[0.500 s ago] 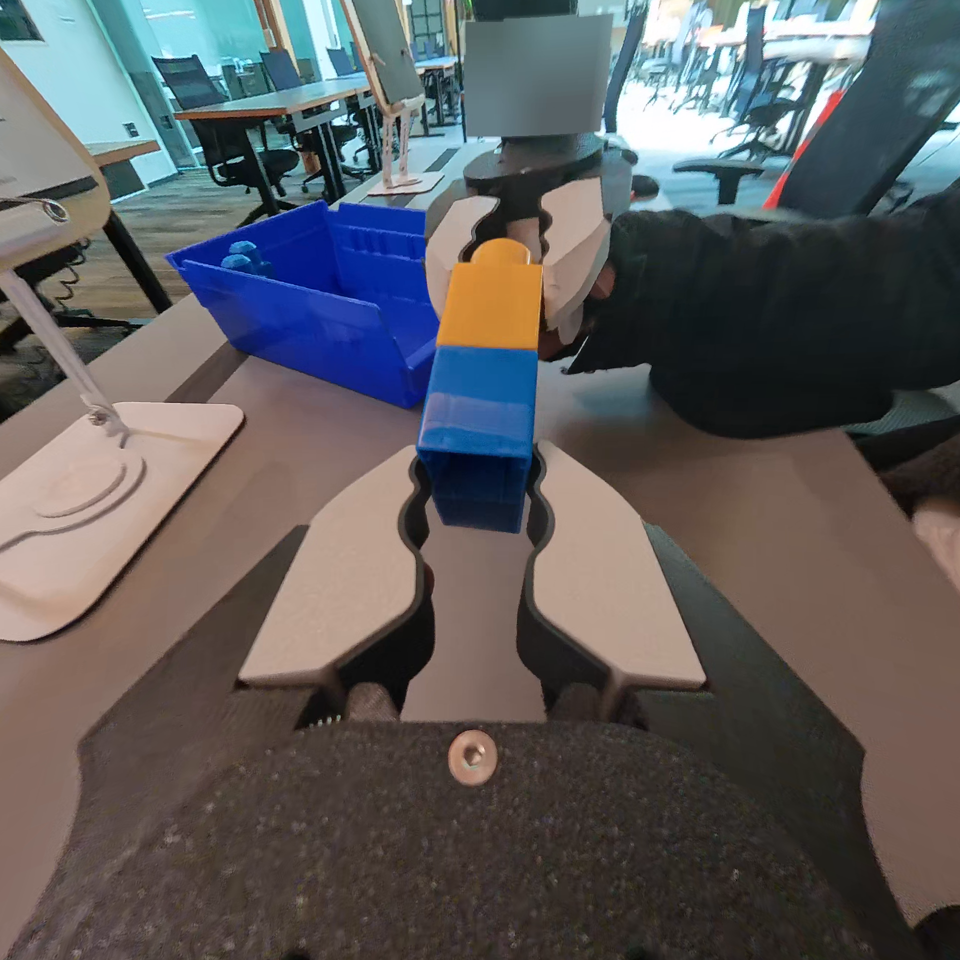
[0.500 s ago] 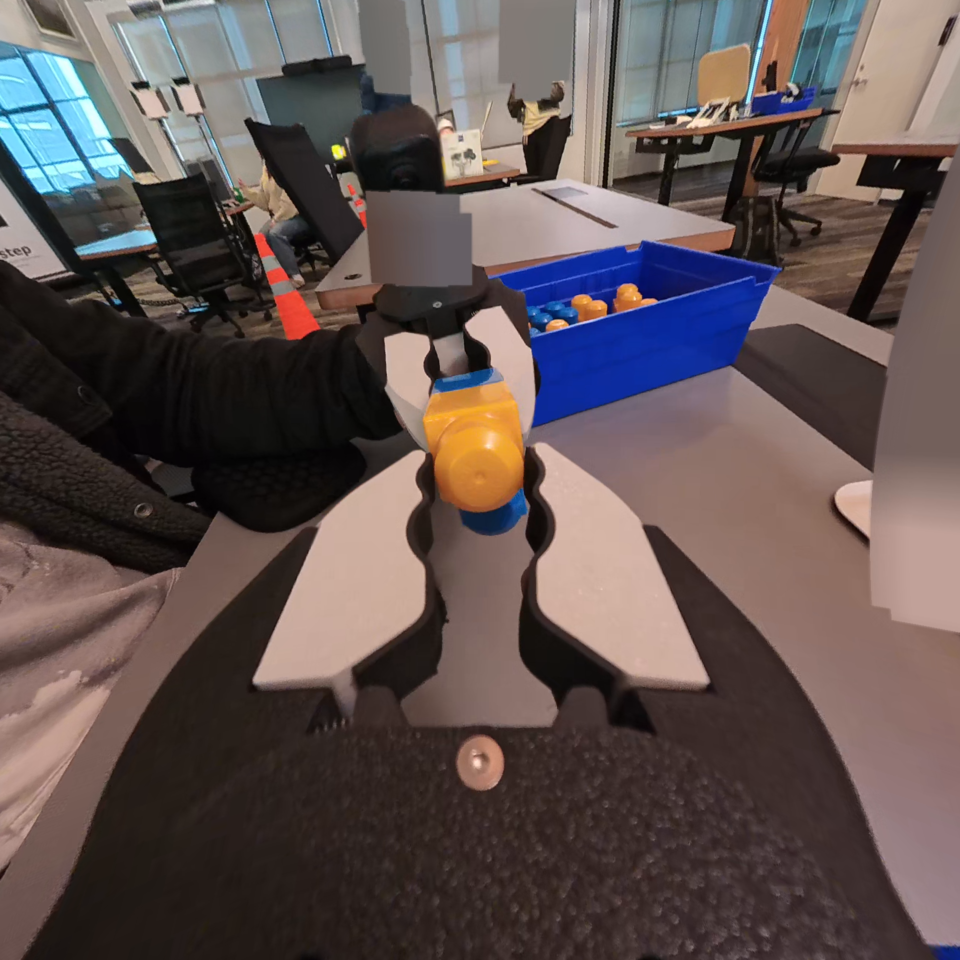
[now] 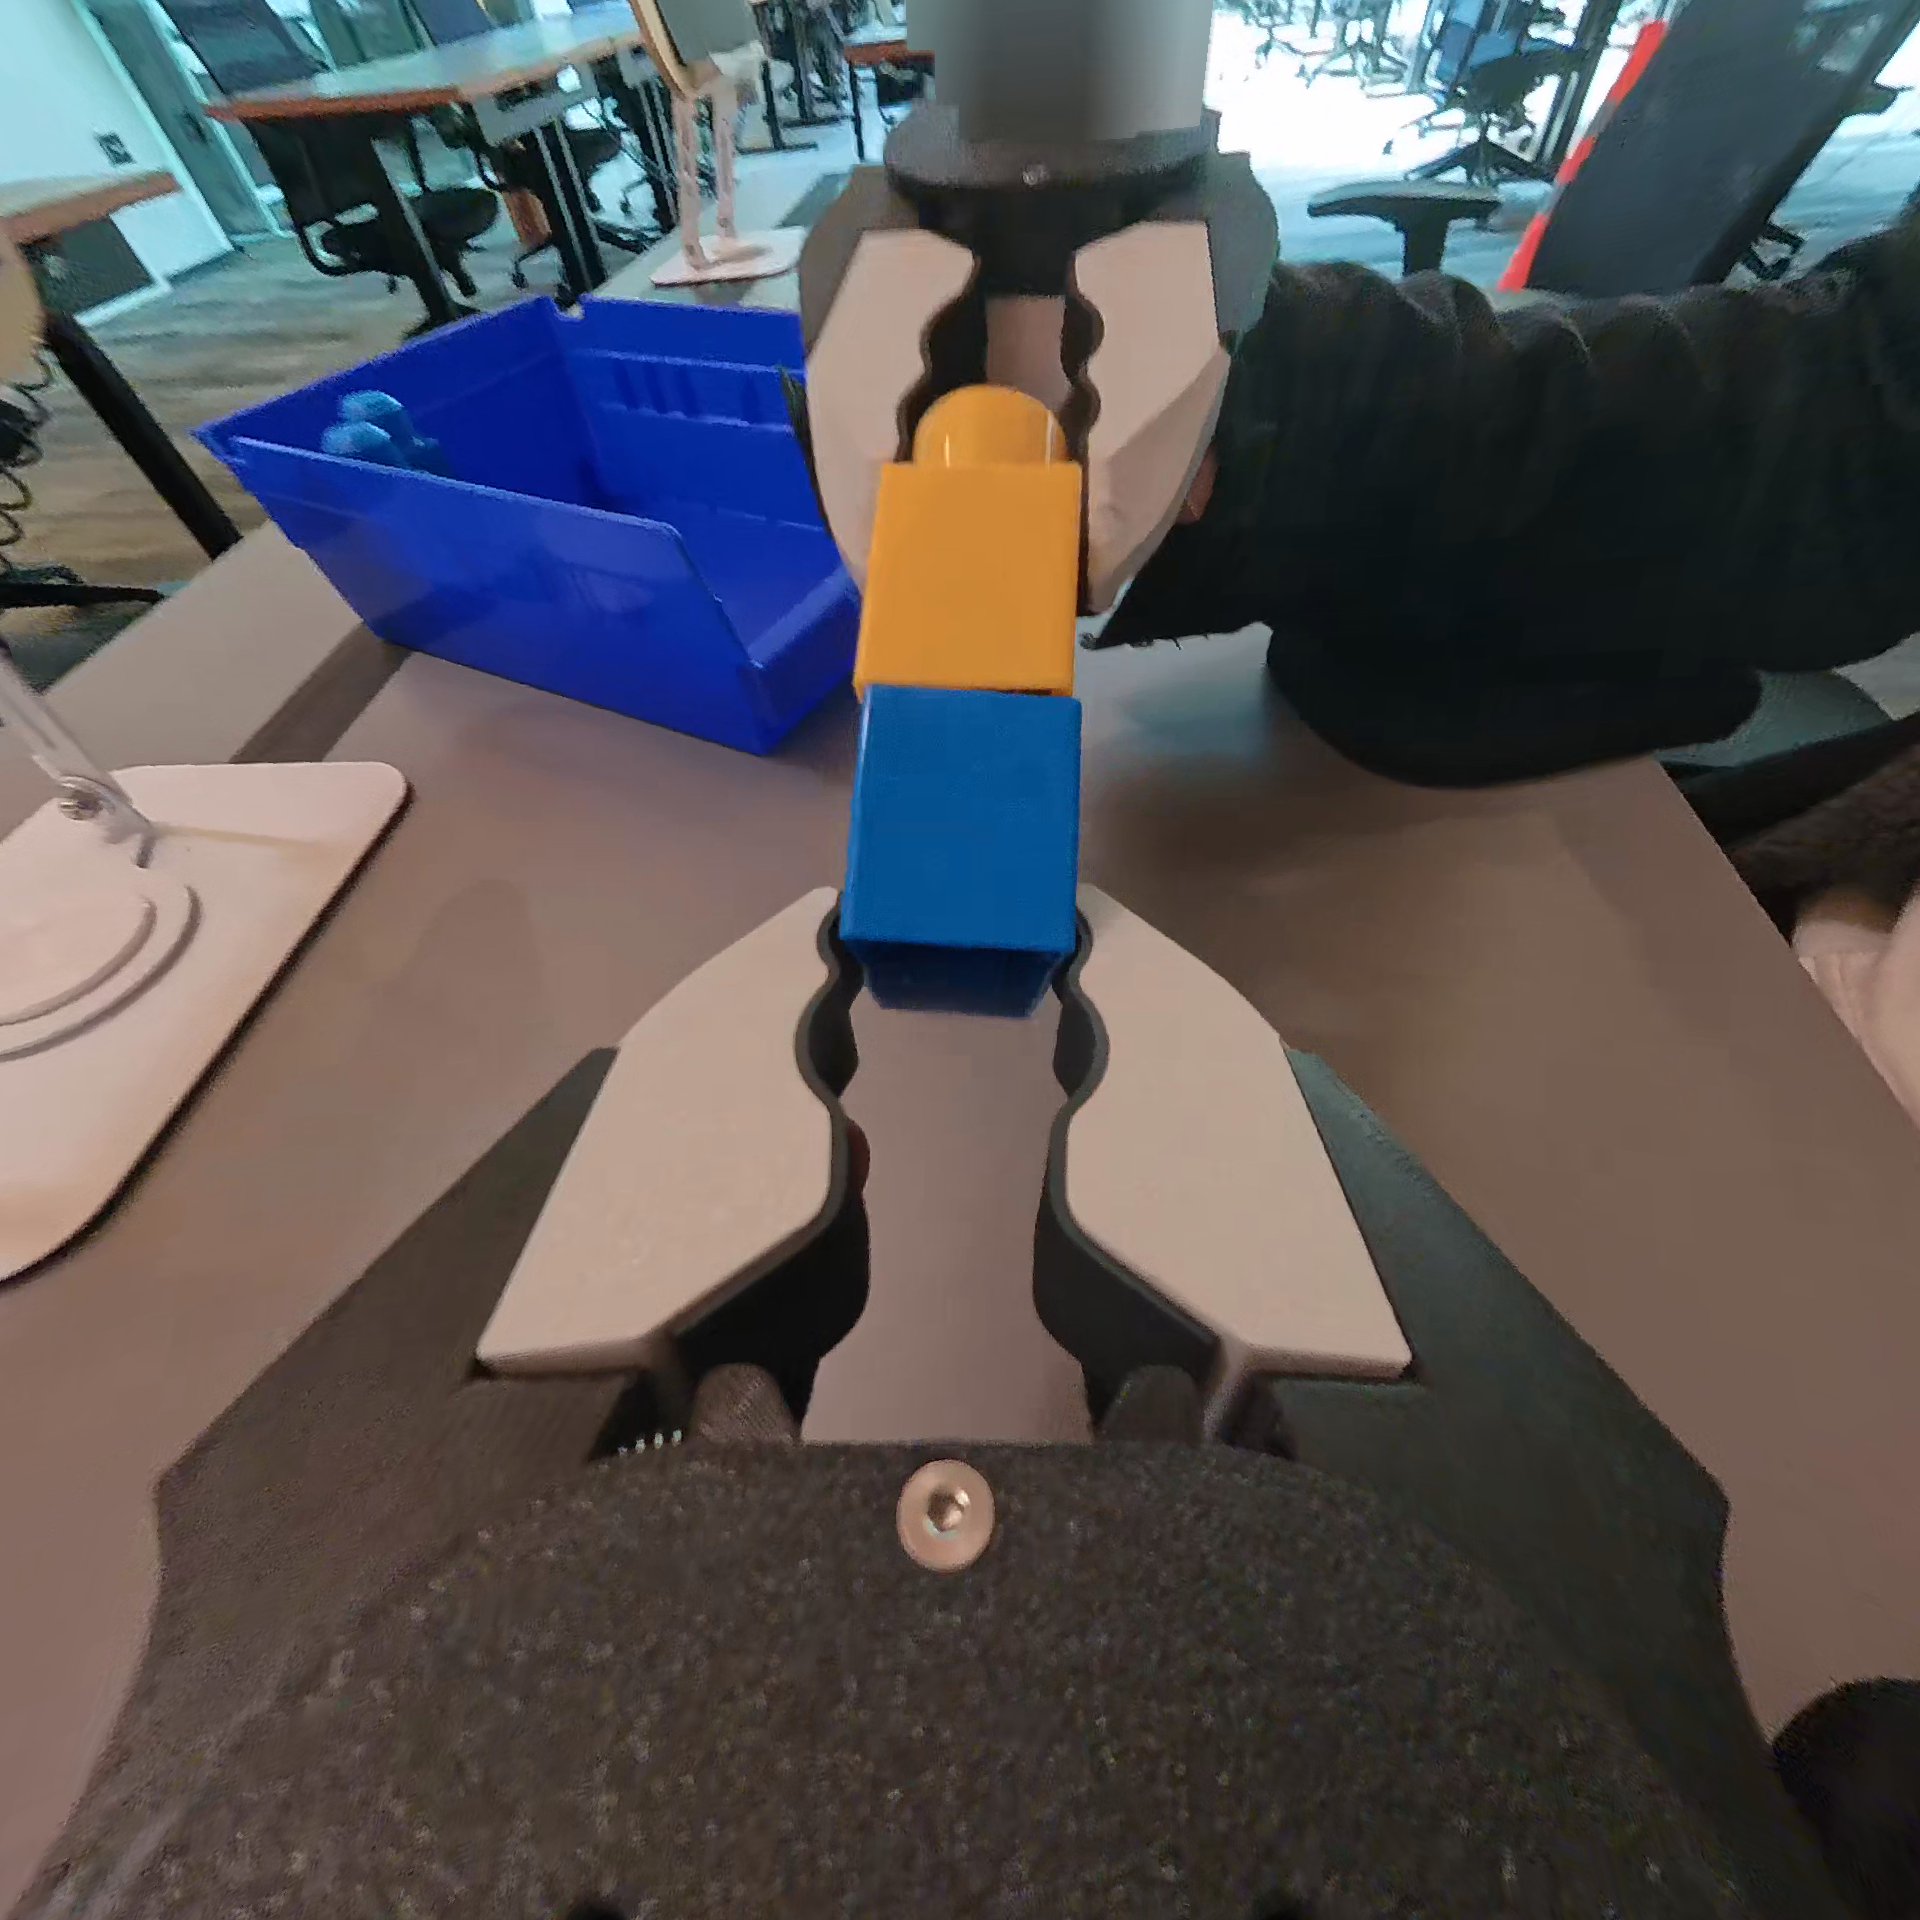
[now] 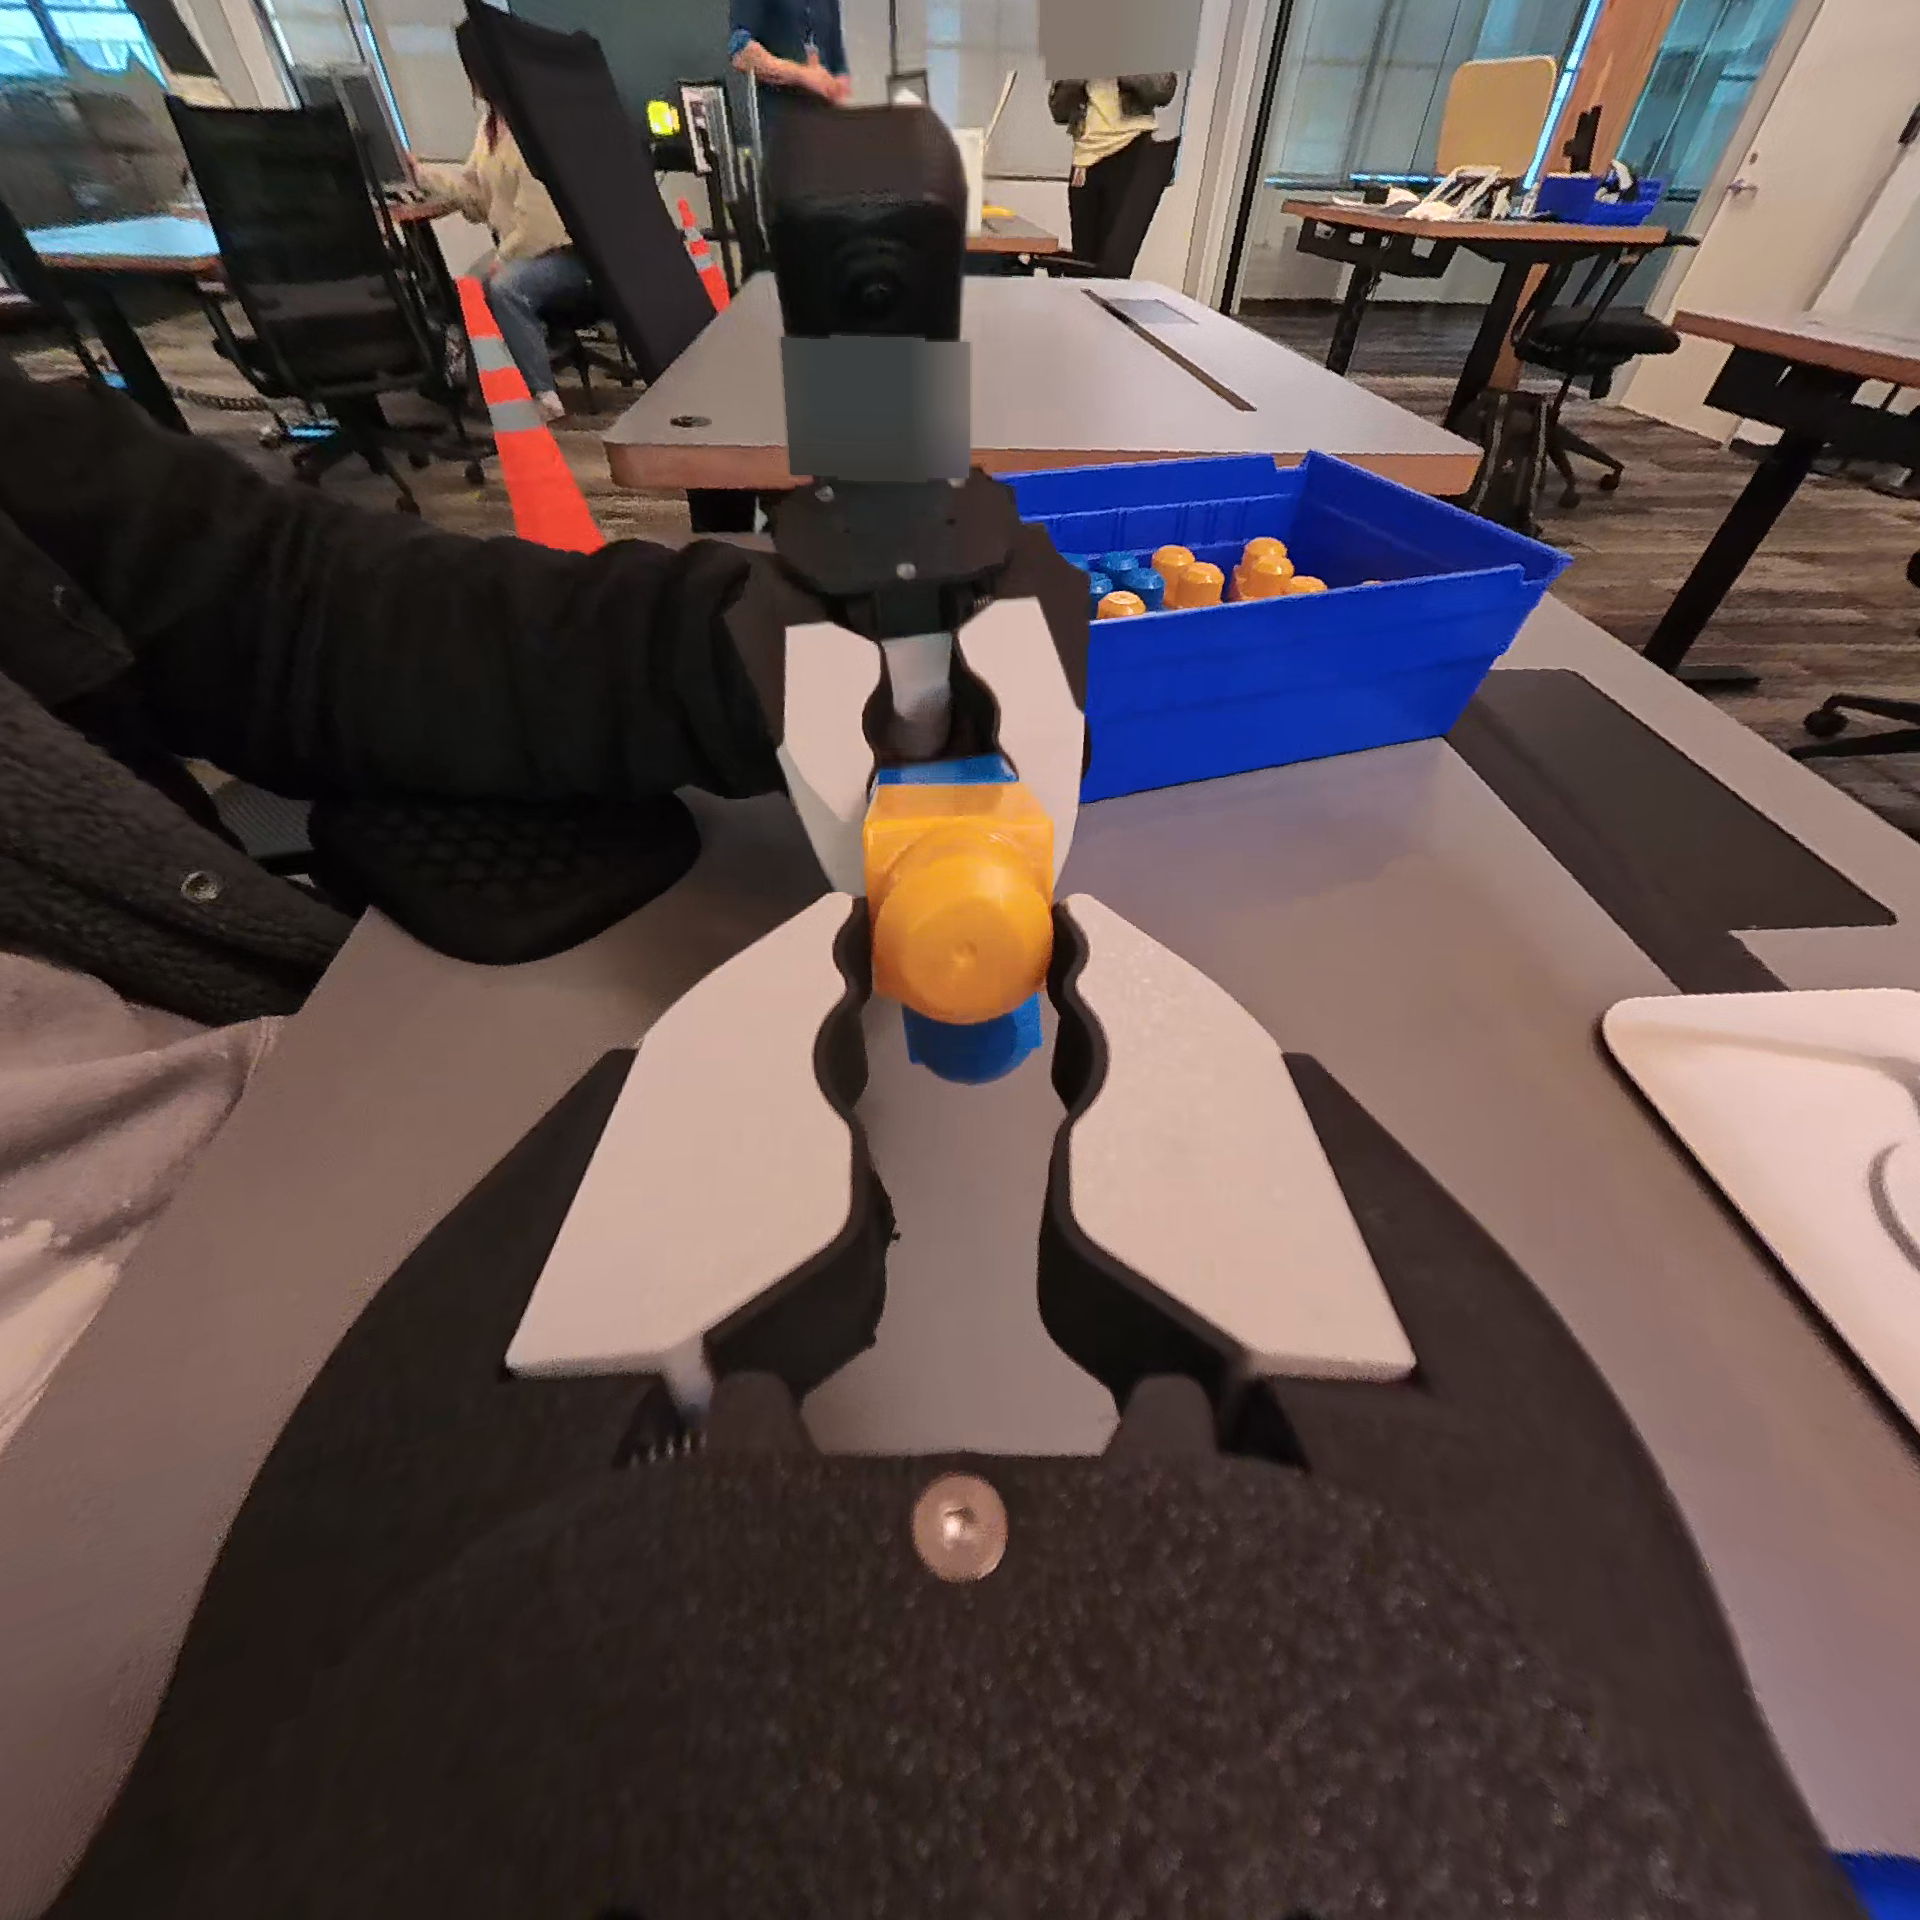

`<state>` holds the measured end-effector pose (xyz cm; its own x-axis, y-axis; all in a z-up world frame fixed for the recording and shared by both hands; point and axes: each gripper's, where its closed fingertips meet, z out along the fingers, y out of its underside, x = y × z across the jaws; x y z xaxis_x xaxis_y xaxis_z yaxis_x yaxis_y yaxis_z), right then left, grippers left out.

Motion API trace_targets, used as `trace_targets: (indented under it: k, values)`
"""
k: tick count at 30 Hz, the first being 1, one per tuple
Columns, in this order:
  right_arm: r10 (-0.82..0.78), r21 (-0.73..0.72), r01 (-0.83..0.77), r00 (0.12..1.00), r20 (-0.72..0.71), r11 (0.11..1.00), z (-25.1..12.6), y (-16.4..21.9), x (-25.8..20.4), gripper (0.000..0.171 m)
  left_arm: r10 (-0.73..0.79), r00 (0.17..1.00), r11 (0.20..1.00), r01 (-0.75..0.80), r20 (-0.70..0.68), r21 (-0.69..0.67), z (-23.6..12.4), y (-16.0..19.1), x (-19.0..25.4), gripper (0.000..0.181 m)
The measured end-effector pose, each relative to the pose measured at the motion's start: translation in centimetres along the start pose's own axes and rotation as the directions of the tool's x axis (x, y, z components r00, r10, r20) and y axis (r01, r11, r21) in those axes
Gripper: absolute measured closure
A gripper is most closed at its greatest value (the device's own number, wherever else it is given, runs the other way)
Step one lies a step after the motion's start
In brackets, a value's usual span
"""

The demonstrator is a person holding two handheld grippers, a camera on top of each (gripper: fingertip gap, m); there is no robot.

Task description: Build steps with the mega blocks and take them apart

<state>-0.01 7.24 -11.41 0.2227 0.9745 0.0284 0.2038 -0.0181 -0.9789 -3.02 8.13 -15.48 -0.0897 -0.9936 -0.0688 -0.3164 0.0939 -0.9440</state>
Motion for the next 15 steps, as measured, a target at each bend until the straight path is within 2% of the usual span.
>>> trace_targets:
  k: [10, 15]
  values:
    - [-0.084, -0.072, 0.085, 0.996, 0.021, 0.994, -0.2, 0.4, -1.0, 0.139, -0.027, 0.996, 0.999, 0.024, -0.090, -0.028, 0.9, 0.7, 1.4, 0.145]
    - [-0.073, -0.082, 0.074, 0.997, 0.015, 0.994, -0.2, 0.3, -1.0, 0.139, -0.020, 0.996, 0.999, 0.017, -0.087, -0.029, 0.9, 0.7, 1.4, 0.145]
